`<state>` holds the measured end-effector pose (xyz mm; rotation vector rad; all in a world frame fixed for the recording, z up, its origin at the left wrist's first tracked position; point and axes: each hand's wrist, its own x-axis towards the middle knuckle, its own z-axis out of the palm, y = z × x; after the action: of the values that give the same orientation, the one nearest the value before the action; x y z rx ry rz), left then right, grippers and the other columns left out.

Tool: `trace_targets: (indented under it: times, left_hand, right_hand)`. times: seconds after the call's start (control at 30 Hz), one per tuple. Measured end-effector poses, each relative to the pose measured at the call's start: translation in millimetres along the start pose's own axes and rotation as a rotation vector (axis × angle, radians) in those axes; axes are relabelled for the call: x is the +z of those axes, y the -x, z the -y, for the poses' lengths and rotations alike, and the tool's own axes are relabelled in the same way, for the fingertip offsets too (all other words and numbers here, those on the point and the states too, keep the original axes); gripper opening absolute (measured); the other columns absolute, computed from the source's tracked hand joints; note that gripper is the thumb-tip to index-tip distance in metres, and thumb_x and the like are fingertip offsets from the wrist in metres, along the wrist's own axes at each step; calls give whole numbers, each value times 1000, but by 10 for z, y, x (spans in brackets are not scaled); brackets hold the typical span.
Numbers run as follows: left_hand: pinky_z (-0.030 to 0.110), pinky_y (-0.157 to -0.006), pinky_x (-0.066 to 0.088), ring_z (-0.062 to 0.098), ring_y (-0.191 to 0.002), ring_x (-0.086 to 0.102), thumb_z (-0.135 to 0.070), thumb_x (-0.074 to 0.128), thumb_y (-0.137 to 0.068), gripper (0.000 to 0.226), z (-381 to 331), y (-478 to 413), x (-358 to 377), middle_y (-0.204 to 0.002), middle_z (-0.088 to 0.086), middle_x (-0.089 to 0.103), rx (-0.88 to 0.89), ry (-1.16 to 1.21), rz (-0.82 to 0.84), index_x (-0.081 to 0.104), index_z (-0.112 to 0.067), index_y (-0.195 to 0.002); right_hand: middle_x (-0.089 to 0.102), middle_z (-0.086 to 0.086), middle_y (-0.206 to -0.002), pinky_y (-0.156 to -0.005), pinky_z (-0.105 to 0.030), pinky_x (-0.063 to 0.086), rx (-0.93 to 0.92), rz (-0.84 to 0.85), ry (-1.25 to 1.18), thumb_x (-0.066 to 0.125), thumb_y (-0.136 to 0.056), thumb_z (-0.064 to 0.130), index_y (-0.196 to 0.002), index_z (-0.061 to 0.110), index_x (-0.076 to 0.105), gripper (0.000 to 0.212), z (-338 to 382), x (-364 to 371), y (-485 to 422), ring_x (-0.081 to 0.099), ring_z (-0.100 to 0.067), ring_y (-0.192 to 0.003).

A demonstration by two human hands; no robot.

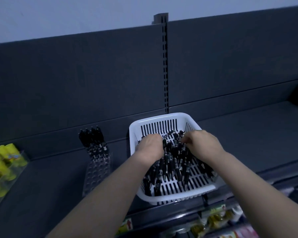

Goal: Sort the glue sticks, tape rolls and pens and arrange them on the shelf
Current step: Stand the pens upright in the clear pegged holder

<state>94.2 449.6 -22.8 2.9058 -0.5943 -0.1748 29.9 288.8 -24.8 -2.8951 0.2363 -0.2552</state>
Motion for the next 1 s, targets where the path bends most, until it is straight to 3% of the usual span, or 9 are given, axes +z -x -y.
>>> trace_targets:
  times: [0.17,0.3,0.4,0.5,0.57,0.7,0.83,1.0]
  left_hand:
    - [28,-51,35,14,-56,43,-12,60,-92,32,-90,-82,162,-68,1,46,-81,19,26,42,-14,-65]
    - [25,-45,31,13,-52,39,-14,61,-90,35,-108,-82,174,-62,-1,41,-121,78,1,40,-14,-62]
    - [27,-52,35,18,-56,42,-9,55,-82,25,-61,-68,62,-61,0,43,-158,162,-109,40,-15,-63]
    - [30,-65,39,23,-71,48,-9,52,-81,10,28,-33,-103,-78,5,58,-178,257,-211,50,-19,-82]
    - [31,-70,45,25,-82,58,-10,51,-84,18,96,1,-171,-87,8,68,-190,363,-255,61,-20,-95]
    - [29,-72,50,18,-81,60,-11,49,-86,35,203,85,-243,-72,-8,60,-201,498,-342,65,-17,-116]
    - [33,-74,54,16,-78,61,-12,49,-87,36,277,128,-292,-72,-4,63,-182,512,-375,62,-15,-119]
    - [29,-76,51,14,-78,60,-14,52,-87,32,380,128,-316,-72,-3,64,-184,536,-398,62,-16,-118]
  right_hand:
    - [67,10,-107,-79,-31,48,-23,42,-45,53,-89,17,-103,35,66,27,-97,55,48,61,-17,-102]
    - [68,10,-105,-80,-29,48,-30,81,-76,53,-87,17,-101,35,66,26,-96,66,16,60,-16,-104]
    - [68,8,-104,-75,-27,45,-42,94,-80,54,-87,15,-101,32,67,25,-44,29,-50,59,-17,-103]
    - [68,4,-104,-78,-28,49,-26,136,-117,57,-86,13,-99,28,68,23,35,77,-188,61,-20,-100]
    - [69,0,-105,-82,-32,53,-18,172,-114,58,-84,12,-102,26,68,24,110,168,-308,63,-23,-98]
    - [65,-4,-111,-83,-36,53,22,273,-57,61,-88,27,-115,15,61,29,277,314,-491,62,-24,-101]
    - [62,-4,-100,-74,-32,48,87,340,-24,61,-89,38,-105,14,57,29,378,377,-574,61,-24,-92]
    - [57,-3,-76,-63,-26,45,150,358,-41,59,-87,24,-76,12,53,18,421,346,-635,57,-20,-71]
